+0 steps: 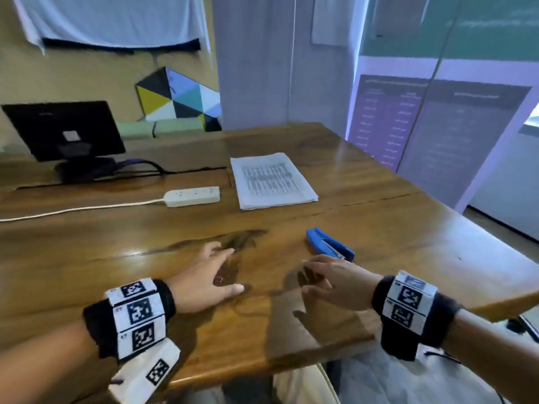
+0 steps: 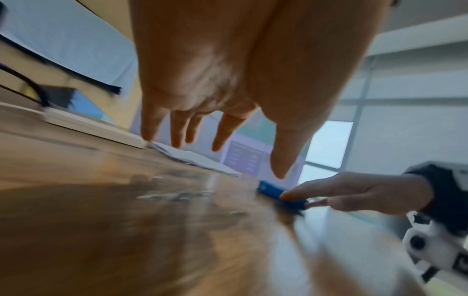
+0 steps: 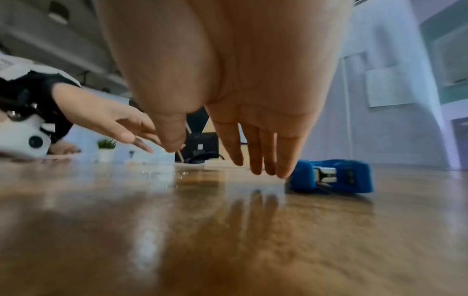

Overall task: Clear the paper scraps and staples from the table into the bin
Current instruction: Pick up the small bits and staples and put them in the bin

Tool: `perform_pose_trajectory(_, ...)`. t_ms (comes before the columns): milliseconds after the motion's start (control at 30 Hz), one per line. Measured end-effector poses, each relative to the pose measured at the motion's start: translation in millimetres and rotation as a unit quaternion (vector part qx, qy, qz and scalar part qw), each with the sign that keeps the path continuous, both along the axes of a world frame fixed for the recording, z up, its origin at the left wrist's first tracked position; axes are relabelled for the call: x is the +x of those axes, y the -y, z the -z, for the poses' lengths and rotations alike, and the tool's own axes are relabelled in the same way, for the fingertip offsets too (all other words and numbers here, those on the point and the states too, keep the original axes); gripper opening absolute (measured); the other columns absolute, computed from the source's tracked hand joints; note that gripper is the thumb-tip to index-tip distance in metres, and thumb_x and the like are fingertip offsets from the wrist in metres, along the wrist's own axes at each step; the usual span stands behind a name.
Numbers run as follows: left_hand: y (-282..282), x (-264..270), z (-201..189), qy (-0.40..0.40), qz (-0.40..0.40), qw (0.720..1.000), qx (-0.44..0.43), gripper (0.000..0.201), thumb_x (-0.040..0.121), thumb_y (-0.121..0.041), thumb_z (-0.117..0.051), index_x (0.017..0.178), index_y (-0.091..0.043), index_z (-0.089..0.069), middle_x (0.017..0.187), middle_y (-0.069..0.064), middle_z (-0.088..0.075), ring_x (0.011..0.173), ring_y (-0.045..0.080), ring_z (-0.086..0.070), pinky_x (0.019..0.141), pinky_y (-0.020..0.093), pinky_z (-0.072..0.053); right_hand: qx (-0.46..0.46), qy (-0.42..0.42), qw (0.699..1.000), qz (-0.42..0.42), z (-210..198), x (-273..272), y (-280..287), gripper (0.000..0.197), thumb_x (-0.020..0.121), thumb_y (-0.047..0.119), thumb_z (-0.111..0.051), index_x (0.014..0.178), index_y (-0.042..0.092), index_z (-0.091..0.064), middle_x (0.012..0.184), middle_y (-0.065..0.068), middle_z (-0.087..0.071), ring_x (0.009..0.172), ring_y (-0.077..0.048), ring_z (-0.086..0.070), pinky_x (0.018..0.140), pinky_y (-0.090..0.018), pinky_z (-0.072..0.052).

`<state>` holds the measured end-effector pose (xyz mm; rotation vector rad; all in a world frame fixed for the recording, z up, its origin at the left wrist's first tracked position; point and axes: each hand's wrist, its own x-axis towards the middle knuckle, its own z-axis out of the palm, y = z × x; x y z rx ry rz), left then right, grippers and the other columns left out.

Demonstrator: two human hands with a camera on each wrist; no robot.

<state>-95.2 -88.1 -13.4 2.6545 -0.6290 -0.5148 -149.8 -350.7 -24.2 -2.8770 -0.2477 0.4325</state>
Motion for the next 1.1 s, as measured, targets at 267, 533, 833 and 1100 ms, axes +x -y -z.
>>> perform_pose_trajectory(267,-83.7,-7.2,20.9,-0.062,-0.091,0.971,0.213,0.099,0.08,-0.076,-0.015,0.146,-0.011,0.018,0.153,0.007,0.03,0.145,0.021,0.02,0.119,0.047,0.005,-0.139,-0.077,0.987,-0.015,12.1,37.1,-33.7,0.106,0.077,0.078,-0.023,0.148,0.006,0.01,0.158,-0.008,0.014,0.147,-0.021,0.01,0.119,-0.04,-0.001)
perform_pose_trajectory(533,-61.0,-15.7,28.6,-0.082,-0.032,0.972,0.216,0.107,0.073,-0.082,-0.016,0.145,-0.013,0.021,0.15,0.0,0.035,0.143,0.017,0.025,0.119,0.048,0.008,-0.127,-0.055,0.987,-0.079,18.1,46.2,-83.1,0.133,0.045,0.09,-0.005,0.148,0.008,0.013,0.157,-0.006,0.018,0.146,-0.019,0.012,0.121,-0.039,-0.003)
perform_pose_trajectory(833,-34.9,11.8,22.0,-0.061,0.007,0.981,0.186,0.091,0.08,-0.078,-0.023,0.148,-0.029,0.01,0.151,-0.003,0.035,0.143,0.023,0.024,0.117,0.053,0.008,-0.165,-0.039,0.974,-0.153,13.8,55.0,-128.6,0.094,0.082,0.074,-0.027,0.149,0.019,0.011,0.157,-0.001,0.021,0.145,-0.02,0.016,0.118,-0.044,0.0)
perform_pose_trajectory(1100,-51.6,42.0,9.8,0.02,-0.012,0.997,0.07,0.056,0.093,-0.031,-0.05,0.143,-0.016,-0.03,0.148,0.007,-0.03,0.133,0.023,-0.036,0.109,0.035,-0.034,-0.03,0.047,0.984,-0.168,-17.7,44.2,-87.0,0.023,0.092,0.021,-0.045,0.099,0.02,-0.067,0.089,0.013,-0.058,0.079,-0.003,-0.053,0.074,-0.011,-0.042)
